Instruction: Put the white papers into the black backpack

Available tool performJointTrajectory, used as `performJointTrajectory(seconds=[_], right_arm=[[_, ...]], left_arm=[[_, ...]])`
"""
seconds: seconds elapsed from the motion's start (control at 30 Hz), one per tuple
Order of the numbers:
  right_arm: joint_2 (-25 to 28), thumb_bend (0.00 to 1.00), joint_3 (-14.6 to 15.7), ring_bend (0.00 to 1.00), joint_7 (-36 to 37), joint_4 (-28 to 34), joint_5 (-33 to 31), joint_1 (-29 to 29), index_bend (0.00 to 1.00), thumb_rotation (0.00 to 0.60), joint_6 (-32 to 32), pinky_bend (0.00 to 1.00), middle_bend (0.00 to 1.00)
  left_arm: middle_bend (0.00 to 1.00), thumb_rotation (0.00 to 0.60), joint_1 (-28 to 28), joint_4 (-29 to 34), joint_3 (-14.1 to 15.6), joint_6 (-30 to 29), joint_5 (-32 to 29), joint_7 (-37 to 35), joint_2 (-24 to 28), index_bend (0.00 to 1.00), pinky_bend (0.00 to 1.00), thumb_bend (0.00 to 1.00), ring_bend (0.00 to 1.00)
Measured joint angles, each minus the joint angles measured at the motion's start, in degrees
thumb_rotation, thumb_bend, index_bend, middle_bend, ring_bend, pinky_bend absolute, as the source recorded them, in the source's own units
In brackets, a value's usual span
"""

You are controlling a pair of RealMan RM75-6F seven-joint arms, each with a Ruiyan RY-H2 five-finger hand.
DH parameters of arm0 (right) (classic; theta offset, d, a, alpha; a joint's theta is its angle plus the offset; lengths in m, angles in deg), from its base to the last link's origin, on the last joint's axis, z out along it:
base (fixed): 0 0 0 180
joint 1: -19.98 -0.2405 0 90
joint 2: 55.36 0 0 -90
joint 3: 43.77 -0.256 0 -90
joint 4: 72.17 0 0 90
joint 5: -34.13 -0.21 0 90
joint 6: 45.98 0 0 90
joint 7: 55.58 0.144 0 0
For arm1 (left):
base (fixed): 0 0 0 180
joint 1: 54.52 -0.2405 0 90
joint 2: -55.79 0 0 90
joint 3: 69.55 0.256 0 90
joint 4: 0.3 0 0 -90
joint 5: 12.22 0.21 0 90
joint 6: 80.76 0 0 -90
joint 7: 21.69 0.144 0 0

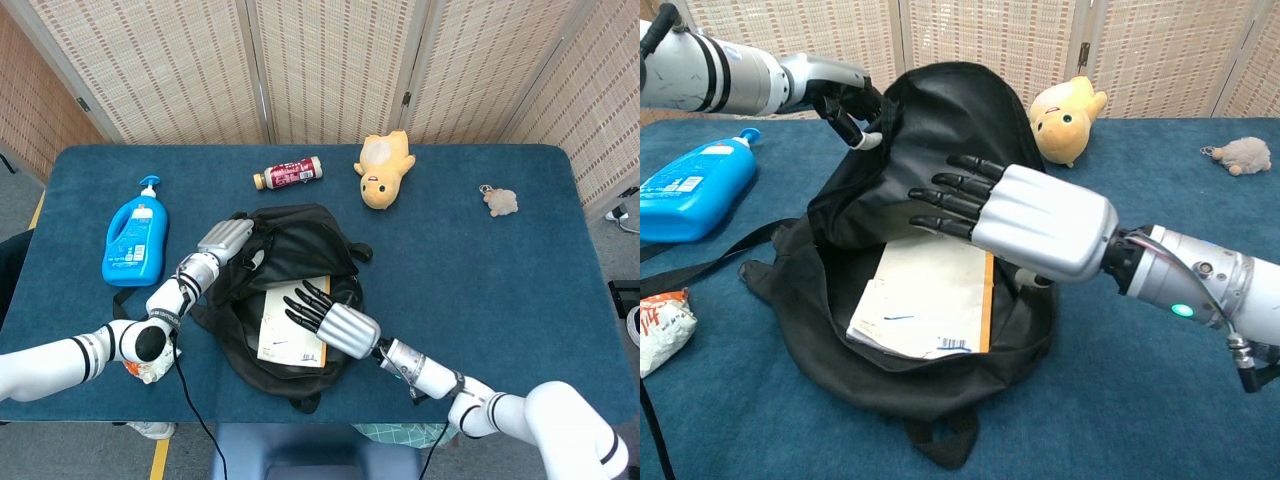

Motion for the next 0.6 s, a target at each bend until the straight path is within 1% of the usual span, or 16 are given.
performJointTrajectory(seconds=[0.1, 0.17, 0.2, 0.3, 0.33, 0.4, 0.47, 0.6], right_arm=[[4.05, 0.04, 0.72, 0.05, -1.27, 4.21, 0.5, 1.28, 0.0, 0.6, 0.84, 0.0, 0.0], [6.78, 0.04, 1.33, 0.05, -1.71, 6.68, 0.97, 2.28, 0.0, 0.6, 1.87, 0.0, 0.0], [8.7, 0.04, 1.81, 0.04, -1.89, 8.25, 1.39, 3.04, 0.0, 0.6, 2.83, 0.0, 0.0], [13.71, 0.04, 3.09, 0.04, -1.81, 11.9, 2.64, 5.26, 0.0, 0.6, 6.08, 0.0, 0.01], [15.18, 0.04, 3.42, 0.04, -1.66, 12.84, 3.03, 5.99, 0.0, 0.6, 7.3, 0.0, 0.01], [18.37, 0.04, 4.05, 0.05, -0.91, 14.8, 3.83, 7.81, 0.0, 0.6, 10.37, 0.0, 0.02], [20.77, 0.04, 4.4, 0.05, 0.01, 16.23, 4.44, 9.44, 0.0, 0.6, 12.99, 0.0, 0.02], [24.93, 0.04, 4.65, 0.05, 1.66, 18.76, 6.0, 12.93, 0.0, 0.6, 17.99, 0.0, 0.02]], left_arm=[[0.26, 0.6, -0.05, 0.58, 0.21, -0.07, 0.33, 0.23, 0.17, 0.52, 0.04, 0.6, 0.17], [0.24, 0.6, -0.14, 1.25, 0.4, -0.04, 0.76, 0.39, 0.5, 0.5, 0.03, 0.59, 0.15], [0.23, 0.6, -0.2, 1.86, 0.59, 0.07, 1.16, 0.55, 0.87, 0.47, 0.02, 0.56, 0.14], [0.18, 0.6, -0.37, 3.85, 1.22, 0.61, 2.28, 1.02, 2.29, 0.32, 0.0, 0.42, 0.1], [0.16, 0.6, -0.43, 4.55, 1.39, 0.82, 2.6, 1.11, 2.8, 0.27, 0.0, 0.38, 0.09], [0.13, 0.6, -0.63, 6.32, 1.72, 1.25, 3.37, 1.2, 4.08, 0.2, 0.0, 0.34, 0.07], [0.12, 0.6, -0.92, 7.94, 1.91, 1.38, 4.24, 1.18, 5.17, 0.16, 0.0, 0.33, 0.06], [0.11, 0.6, -2.43, 11.91, 1.98, 0.2, 7.27, 0.73, 7.61, 0.14, 0.0, 0.31, 0.06]])
